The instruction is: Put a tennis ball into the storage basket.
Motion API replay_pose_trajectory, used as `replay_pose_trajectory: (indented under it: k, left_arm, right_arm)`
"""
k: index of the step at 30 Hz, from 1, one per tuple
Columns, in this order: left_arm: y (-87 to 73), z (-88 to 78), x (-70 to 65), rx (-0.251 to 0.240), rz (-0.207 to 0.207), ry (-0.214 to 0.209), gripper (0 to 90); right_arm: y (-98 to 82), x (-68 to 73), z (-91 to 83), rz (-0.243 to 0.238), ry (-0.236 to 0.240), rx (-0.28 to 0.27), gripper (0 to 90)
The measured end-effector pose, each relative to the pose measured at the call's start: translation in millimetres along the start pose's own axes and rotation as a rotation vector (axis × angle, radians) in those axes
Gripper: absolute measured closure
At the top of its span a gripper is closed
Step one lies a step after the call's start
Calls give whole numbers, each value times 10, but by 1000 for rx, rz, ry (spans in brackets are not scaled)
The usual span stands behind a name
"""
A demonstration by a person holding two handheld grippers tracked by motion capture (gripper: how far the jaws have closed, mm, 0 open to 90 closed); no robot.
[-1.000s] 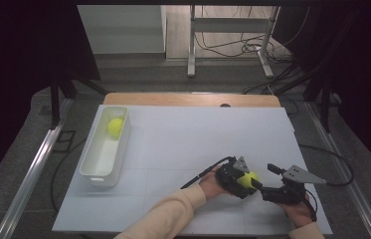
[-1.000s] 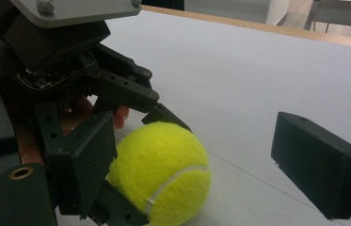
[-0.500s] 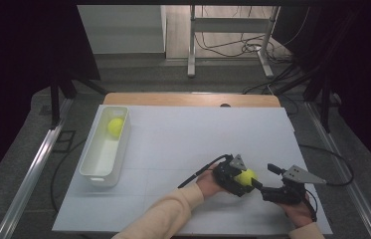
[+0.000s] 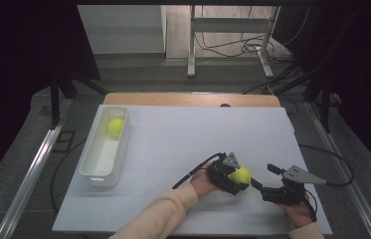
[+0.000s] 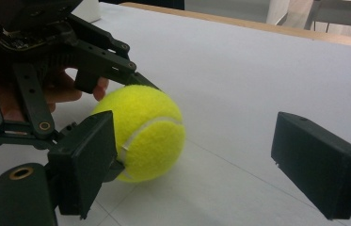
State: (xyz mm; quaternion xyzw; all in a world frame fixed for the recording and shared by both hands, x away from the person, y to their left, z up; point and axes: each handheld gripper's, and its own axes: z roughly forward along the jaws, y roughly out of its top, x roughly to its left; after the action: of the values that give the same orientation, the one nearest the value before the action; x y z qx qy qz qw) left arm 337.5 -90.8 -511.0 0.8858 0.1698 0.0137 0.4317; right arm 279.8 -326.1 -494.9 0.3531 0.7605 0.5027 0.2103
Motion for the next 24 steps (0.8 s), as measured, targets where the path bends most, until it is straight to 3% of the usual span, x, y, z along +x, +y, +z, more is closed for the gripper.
replay_pose_trajectory:
  k: [24]
  left_arm:
    - [-105, -254, 62, -31, -40, 45, 264]
  right_arm:
    - [-3, 7, 10, -4, -2, 6, 149]
